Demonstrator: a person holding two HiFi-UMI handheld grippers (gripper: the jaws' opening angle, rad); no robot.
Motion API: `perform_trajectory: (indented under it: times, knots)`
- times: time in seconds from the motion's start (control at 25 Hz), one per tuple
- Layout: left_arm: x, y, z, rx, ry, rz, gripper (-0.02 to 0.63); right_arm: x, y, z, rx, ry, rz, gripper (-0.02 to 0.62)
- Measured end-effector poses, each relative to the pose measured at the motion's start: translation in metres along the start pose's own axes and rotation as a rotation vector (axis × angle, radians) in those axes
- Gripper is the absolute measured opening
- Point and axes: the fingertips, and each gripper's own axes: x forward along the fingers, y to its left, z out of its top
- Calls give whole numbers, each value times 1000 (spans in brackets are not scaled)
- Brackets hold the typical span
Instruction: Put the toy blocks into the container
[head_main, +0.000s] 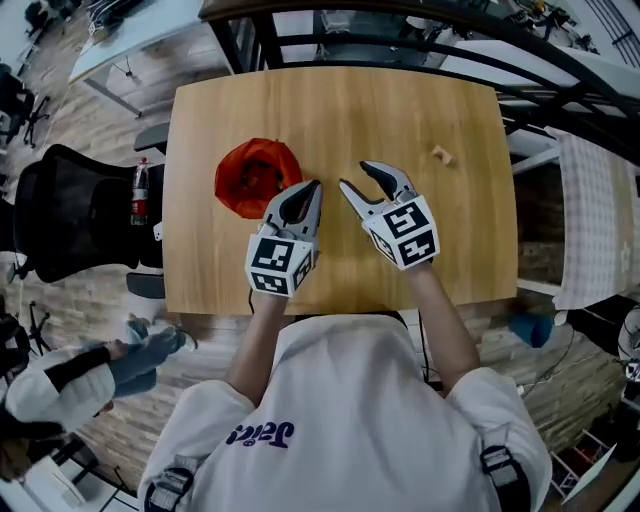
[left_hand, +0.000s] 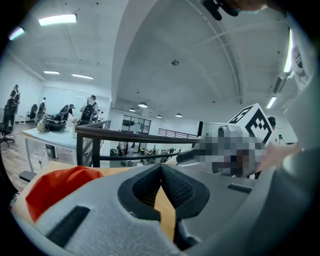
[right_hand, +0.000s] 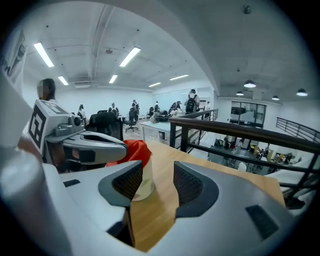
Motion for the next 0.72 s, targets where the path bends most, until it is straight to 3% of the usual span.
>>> perform_trajectory:
  times: [0.4,0.56,0.72]
  knots:
    - [108,-113,-10,34,70,-243,11,-83,-141,-79,140,44,-238,193]
    - [154,-142,-21,27,103,-280,11,-99,-197,-115,144,117,-289,193]
    - [203,-159,-42,23,139,-287,11,-99,-244,-149,116,190,-287,193]
